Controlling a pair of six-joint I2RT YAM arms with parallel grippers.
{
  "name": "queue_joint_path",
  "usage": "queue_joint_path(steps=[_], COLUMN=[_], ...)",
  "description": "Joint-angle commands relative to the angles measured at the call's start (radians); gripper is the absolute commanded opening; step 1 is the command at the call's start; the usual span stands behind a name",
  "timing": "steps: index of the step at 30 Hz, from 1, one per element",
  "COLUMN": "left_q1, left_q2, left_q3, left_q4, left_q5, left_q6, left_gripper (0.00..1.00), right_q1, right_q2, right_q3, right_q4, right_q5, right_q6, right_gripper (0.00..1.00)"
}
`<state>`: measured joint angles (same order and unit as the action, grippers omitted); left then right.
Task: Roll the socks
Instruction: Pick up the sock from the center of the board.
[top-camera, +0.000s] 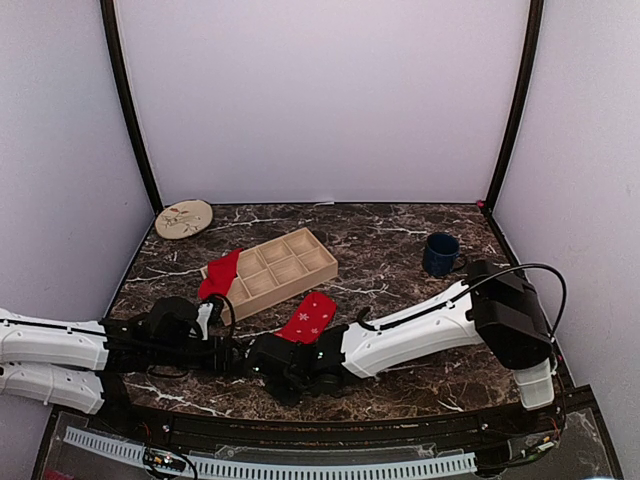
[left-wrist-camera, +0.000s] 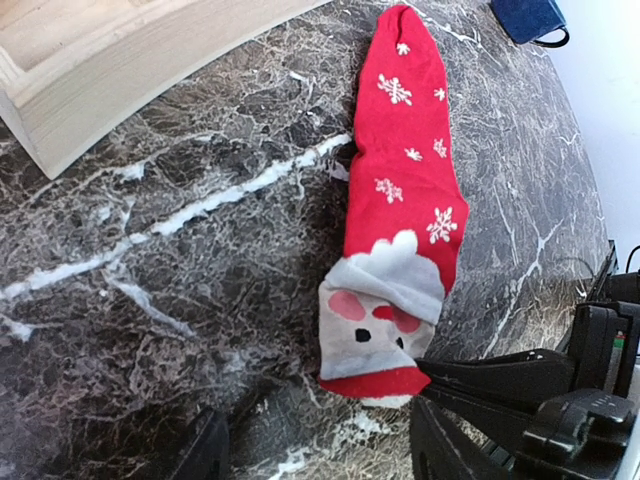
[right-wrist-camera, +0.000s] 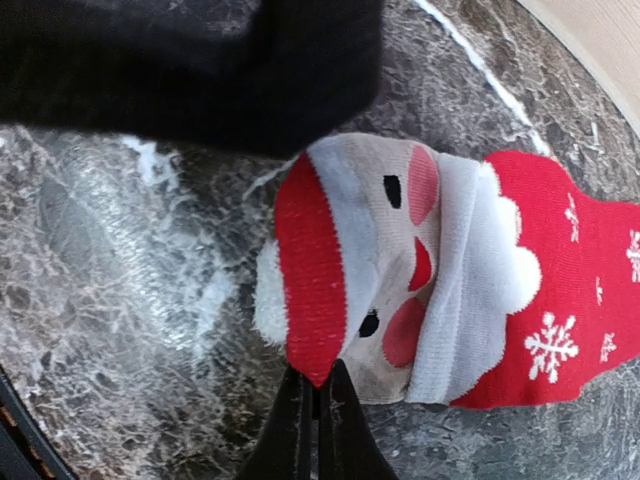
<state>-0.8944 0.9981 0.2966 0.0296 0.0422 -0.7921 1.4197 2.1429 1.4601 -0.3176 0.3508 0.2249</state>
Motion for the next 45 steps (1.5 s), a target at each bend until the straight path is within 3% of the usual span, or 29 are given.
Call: queue_joint_path(steps=[1,13,19,29,45], left_q1=[0.002,0.002,0.000,-0.019,-0.051], left_q2=[-0.053,-0.151,-0.167,-0.042,0.199], left_q3=[0.024,-0.041,-0.030,0.058,0.169], left_q4=[-0.093,-0.108,-0.080,-0.022,0.086], left_q5=[-0.036,-0.034,-0.010,0.036,0.056], left_q6=[0.053,0.040,0.106,0.242,0.391], left_gripper=[0.65,0.65,0.64,0.63,0.60], right_q1=[-0.014,-0.121,-0.186,-0.318,-0.411], right_q2=[-0.035,-0.135,-0.130,-0.153,-0.134], right_q3=[0.028,-0.107,-0.140,-0.247,-0.235], right_q4=[-0.045,0.117,0.180,0.329,0.323], right_q5=[-0.121,-0.438,-0.640,-0.911,-1.064], right_q6=[0.051,0.268,0.368,0.583,0.686], right_gripper=[0.00,0.00,0.00,0.00,0.00])
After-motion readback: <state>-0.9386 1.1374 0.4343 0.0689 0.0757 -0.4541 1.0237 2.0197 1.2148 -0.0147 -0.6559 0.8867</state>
